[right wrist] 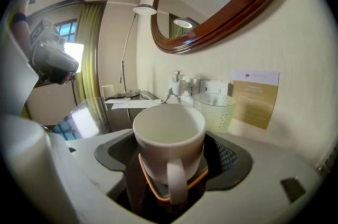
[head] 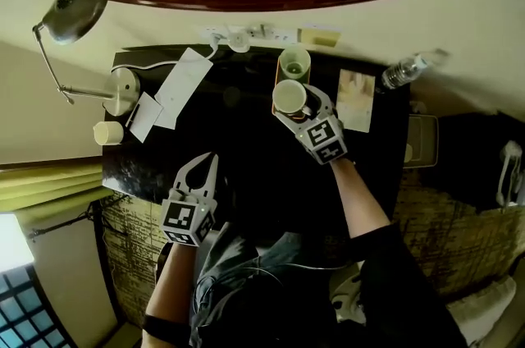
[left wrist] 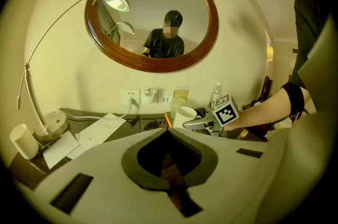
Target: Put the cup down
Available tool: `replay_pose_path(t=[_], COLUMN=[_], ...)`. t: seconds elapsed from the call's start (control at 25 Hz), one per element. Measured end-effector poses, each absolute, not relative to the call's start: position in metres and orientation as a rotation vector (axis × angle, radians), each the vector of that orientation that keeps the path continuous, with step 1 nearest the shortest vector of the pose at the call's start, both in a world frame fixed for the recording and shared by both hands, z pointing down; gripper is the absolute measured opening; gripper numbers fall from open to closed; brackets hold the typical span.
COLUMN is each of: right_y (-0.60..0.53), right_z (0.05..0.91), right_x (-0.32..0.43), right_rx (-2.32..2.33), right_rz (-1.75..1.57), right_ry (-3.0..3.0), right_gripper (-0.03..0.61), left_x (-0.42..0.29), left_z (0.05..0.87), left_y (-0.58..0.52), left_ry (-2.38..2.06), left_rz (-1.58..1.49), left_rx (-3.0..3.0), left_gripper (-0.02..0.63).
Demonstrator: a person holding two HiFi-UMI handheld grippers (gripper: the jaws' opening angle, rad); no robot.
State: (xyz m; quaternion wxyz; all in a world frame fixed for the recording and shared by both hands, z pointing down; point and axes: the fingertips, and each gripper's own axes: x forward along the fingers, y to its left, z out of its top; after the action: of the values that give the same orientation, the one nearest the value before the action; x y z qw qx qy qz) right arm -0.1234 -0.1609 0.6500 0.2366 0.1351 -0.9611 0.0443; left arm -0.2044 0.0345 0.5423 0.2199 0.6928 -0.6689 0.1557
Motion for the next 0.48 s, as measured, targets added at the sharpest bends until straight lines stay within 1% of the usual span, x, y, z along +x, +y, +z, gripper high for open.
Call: replay_pose_path(t=[0.48], right_y=[-0.144], right_z=[0.638], right_x=[-0.112], right_rx=[0.286], right_rz=[0.152], right_ry=[-2.682], right_gripper=[0.400], left_x=[-0.203], left_z=[0.548], left_y=[0.045], left_ry=[-1.855], left_rz=[0.437], left_rx=[1.890], left_gripper=[0.004])
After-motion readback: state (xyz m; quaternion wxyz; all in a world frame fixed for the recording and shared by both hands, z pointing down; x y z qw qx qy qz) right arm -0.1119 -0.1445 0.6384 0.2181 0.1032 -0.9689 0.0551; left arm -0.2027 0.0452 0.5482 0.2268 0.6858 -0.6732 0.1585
